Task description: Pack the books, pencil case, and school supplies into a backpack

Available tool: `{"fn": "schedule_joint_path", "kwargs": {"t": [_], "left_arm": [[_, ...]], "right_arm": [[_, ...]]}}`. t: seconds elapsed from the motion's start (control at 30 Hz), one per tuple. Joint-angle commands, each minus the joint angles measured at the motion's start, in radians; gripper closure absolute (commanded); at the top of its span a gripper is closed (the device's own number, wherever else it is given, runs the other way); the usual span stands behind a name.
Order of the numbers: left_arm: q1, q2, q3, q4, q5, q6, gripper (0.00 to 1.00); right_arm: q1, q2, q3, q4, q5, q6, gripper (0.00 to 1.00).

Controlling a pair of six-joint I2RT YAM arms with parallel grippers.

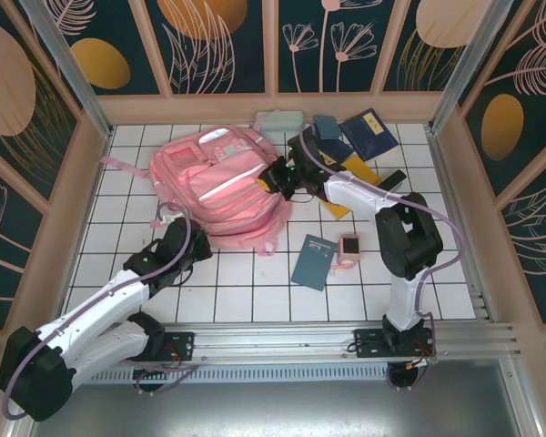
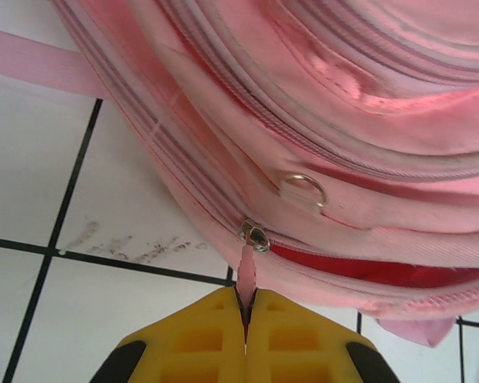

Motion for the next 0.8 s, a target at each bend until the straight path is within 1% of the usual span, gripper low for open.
{"fn": "schedule_joint_path", "kwargs": {"t": [0.0, 0.1, 0.23, 0.3, 0.43, 0.63, 0.77], "left_arm": [[0.016, 0.012, 0.039, -0.021, -0.090, 0.009, 1.00], [0.050, 0.029, 0.048, -0.018, -0.080, 0.012, 1.00], [0.136, 0.030, 0.040, 0.007, -0.028, 0.020, 1.00], [0.165, 0.031, 0.033, 0.027, 0.003, 0.026, 1.00], [0.185, 0.059, 0.041, 0.052, 0.003, 0.029, 1.00], [0.229, 0.096, 0.039, 0.093, 0.004, 0.024, 1.00], [0.253, 0.116, 0.041, 0.108, 0.004, 0.026, 1.00]], "right_arm": [[-0.020, -0.043, 0.059, 0.024, -0.065, -0.051, 1.00], [-0.060, -0.038, 0.055, 0.021, -0.087, -0.059, 1.00], [-0.072, -0.027, 0.052, 0.049, -0.143, -0.065, 1.00], [-0.074, -0.011, 0.070, 0.038, -0.172, -0.081, 1.00], [-0.078, 0.011, 0.086, 0.033, -0.215, -0.098, 1.00], [-0.085, 0.024, 0.104, 0.022, -0.245, -0.128, 1.00], [-0.081, 0.046, 0.149, -0.046, -0.255, -0.180, 1.00]]}}
